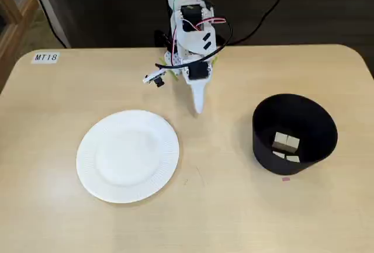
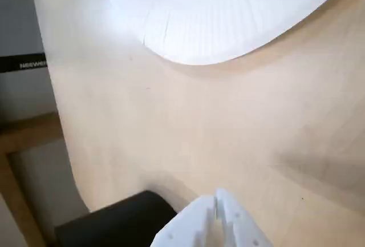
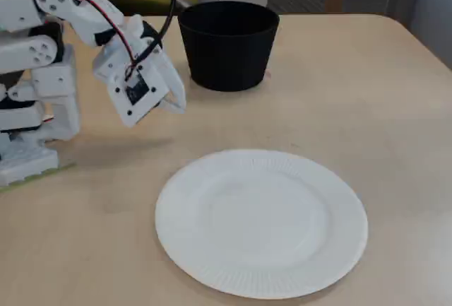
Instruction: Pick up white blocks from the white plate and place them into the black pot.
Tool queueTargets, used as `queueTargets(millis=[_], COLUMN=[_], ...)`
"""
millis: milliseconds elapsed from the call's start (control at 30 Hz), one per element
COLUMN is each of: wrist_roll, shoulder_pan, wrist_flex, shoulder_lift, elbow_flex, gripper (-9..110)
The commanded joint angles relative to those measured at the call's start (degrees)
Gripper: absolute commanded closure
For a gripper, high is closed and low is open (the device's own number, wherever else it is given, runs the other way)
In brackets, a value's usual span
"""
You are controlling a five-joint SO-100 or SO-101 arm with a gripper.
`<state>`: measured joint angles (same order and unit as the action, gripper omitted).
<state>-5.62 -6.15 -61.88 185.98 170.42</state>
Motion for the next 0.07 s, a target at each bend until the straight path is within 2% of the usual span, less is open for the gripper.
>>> queueTargets(millis=[0,33], wrist_roll=[0.0,0.0], shoulder_pan=[0.09,0.09], wrist_flex=[-0.18,-0.18], shoulder_lift=[0.35,0.35], elbow_flex=[0.09,0.09], gripper=[104,104])
